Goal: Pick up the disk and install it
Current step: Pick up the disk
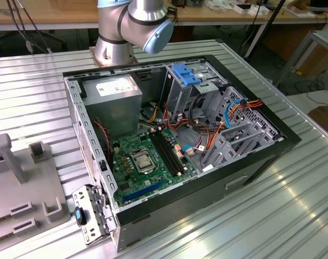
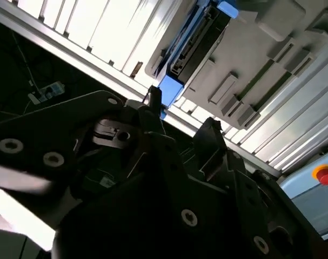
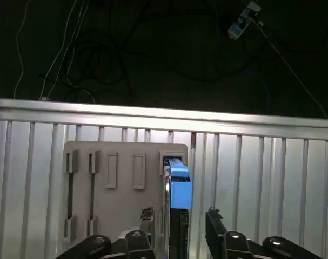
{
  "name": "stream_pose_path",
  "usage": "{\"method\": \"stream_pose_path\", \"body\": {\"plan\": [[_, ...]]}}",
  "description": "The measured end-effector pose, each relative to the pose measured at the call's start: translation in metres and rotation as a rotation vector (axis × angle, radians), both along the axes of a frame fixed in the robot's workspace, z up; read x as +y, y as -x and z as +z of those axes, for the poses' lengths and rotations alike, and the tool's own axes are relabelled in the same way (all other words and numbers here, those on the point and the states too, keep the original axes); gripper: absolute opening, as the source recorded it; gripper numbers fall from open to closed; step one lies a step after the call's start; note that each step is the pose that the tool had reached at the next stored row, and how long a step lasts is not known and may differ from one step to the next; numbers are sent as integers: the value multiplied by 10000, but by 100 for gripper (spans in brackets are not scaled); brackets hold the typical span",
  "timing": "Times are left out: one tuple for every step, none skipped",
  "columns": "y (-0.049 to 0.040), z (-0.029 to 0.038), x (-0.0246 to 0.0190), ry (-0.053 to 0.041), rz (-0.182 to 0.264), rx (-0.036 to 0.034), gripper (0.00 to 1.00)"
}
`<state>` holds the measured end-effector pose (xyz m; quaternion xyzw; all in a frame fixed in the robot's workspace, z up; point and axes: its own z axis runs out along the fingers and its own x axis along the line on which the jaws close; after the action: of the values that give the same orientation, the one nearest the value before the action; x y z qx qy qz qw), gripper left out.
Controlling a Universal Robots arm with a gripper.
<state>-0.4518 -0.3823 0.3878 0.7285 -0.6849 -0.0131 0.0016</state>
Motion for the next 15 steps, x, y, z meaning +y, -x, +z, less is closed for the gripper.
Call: {"method": "stream_pose_path", "body": {"plan": [[36,-15,-1,0,4,-83,54],[55,-29,3,1,-2,-101,60],[61,-42,6,0,-39,-105,66],[62,-66,11,2,-126,-102,72],[62,-85,11,3,-190,-102,78],[62,-101,11,3,-287,-102,78],[62,-122,12,4,-485,-103,78],[62,-139,12,5,-652,-102,84],[62,-168,12,6,-831,-103,84],[62,-198,12,6,-905,-102,84],[62,-221,12,6,-933,-103,84],[62,-244,13,6,-940,-103,84],[62,-261,12,7,-940,-102,84],[62,-285,12,6,-941,-103,84],[62,-306,13,6,-941,-104,83]]}}
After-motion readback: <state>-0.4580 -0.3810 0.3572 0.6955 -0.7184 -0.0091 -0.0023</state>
